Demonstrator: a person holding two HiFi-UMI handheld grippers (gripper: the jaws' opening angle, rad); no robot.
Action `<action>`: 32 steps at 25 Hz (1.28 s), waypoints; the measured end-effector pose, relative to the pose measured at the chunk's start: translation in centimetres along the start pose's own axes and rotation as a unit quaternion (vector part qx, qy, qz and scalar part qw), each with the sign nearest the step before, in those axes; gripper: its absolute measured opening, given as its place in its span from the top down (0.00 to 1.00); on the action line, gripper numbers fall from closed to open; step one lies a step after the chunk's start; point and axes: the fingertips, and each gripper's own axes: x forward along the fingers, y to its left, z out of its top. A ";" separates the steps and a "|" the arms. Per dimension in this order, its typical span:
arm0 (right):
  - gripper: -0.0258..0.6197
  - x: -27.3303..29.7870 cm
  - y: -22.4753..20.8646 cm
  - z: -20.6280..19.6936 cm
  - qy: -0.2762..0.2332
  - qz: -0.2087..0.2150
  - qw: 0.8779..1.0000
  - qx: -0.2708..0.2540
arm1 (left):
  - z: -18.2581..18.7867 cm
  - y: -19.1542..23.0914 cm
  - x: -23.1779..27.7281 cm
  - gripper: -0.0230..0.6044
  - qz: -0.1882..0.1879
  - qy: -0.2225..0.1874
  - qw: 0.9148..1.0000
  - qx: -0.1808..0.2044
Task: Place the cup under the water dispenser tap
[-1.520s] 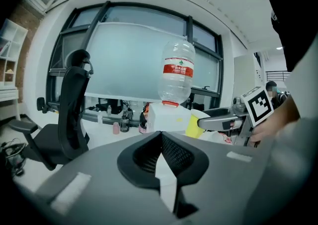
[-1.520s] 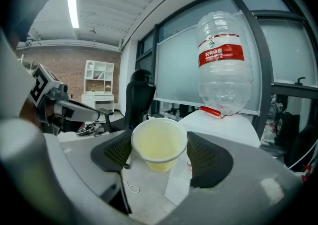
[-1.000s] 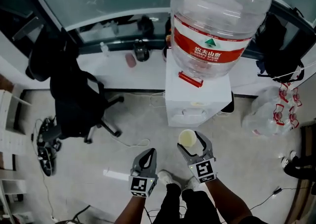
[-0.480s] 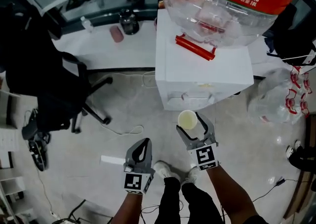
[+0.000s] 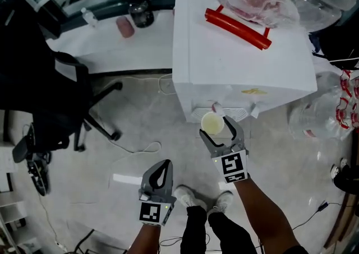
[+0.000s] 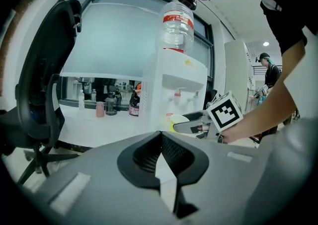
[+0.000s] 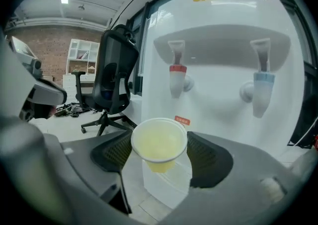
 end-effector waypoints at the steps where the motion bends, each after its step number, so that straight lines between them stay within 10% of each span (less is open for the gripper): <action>1: 0.42 0.5 -0.2 -0.3 0.001 -0.003 1.000 -0.001 | -0.5 0.0 0.0 0.94 -0.002 0.004 1.000 0.001; 32: 0.25 0.1 -0.7 -0.3 -0.009 -0.005 0.999 0.032 | -1.4 -0.4 -0.7 0.94 -0.008 0.025 1.000 0.001</action>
